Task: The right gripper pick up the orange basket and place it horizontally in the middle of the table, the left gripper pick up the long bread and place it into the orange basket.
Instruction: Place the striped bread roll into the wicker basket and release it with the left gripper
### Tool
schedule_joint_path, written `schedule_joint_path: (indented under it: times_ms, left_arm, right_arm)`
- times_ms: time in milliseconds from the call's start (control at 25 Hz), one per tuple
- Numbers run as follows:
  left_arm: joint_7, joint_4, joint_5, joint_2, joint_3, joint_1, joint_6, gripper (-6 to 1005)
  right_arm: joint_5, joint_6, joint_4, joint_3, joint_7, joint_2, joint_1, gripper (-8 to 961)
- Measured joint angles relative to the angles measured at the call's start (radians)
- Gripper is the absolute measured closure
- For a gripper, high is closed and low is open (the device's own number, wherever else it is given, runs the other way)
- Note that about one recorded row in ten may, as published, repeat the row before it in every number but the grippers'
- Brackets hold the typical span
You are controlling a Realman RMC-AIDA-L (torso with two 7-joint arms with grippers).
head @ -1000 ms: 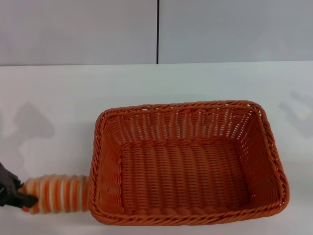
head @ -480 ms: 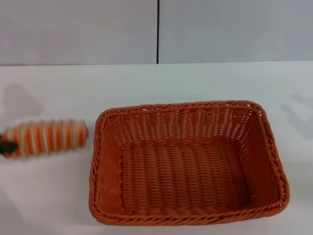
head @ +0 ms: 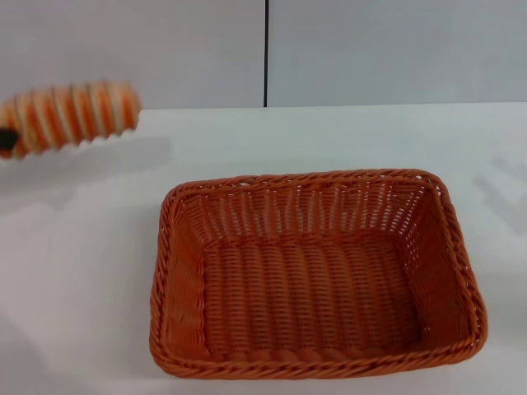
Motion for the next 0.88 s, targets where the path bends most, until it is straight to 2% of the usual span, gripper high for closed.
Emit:
schedule_joint_path:
  times_ms: [160,240,520,720,760,880]
  left_arm:
    - [-0.032,0.024,-0.15,-0.007,0.013,0.01,0.036,831]
    - [-0.076,0.028,-0.201,-0.012,0.058,0.012,0.05,833]
    - [-0.171,0.022,-0.381,-0.02,0.332,0.079,0.01,839]
    - [-0.262,0.026,-0.51,-0.021,0.567,0.151,-0.156,844]
    - [-0.262,0.026,-0.51,-0.021,0.567,0.151,-0.156,844]
    - [-0.266,0.023,-0.534,-0.021,0.654,0.18,-0.224,843]
  right_arm:
    - [0.0,0.0,0.0,0.0,0.0,0.0,0.005,437]
    - [0.001,0.0,0.001,0.0,0.002,0.0,0.007,437]
    - [0.005,-0.004,0.0,0.0,0.0,0.003,0.014,437]
    - [0.007,-0.006,0.001,0.001,-0.001,0.007,0.016,437]
    - [0.007,-0.006,0.001,0.001,-0.001,0.007,0.016,437]
    - [0.007,-0.005,0.001,0.004,-0.001,0.008,0.014,437]
